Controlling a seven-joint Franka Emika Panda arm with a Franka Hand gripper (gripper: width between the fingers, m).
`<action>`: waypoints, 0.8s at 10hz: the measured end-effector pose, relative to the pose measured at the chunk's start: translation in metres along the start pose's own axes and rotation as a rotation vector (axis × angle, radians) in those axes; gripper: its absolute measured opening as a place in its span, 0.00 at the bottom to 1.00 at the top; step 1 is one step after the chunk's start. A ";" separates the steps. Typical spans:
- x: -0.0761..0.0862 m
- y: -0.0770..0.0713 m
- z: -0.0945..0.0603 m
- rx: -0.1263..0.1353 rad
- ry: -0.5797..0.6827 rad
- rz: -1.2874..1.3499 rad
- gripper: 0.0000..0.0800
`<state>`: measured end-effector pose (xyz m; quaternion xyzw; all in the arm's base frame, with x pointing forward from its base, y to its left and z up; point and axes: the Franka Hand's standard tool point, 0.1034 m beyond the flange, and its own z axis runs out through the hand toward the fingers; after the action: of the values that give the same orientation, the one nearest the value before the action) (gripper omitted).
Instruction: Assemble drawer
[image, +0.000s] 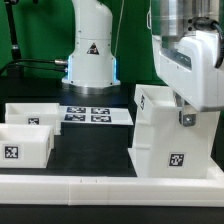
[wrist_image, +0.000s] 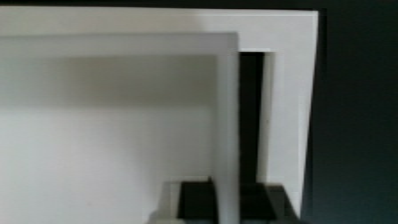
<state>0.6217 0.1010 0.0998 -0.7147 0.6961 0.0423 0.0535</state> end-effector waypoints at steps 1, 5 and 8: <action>-0.001 -0.002 0.000 0.003 0.000 -0.002 0.05; 0.000 -0.013 0.000 0.016 0.000 0.001 0.05; 0.000 -0.016 0.000 0.020 0.000 0.001 0.05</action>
Offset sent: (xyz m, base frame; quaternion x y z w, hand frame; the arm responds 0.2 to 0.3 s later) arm 0.0219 -0.0042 0.0022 0.0128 -0.0003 0.0258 0.9996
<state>0.6373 0.1010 0.1002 -0.7138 0.6968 0.0355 0.0606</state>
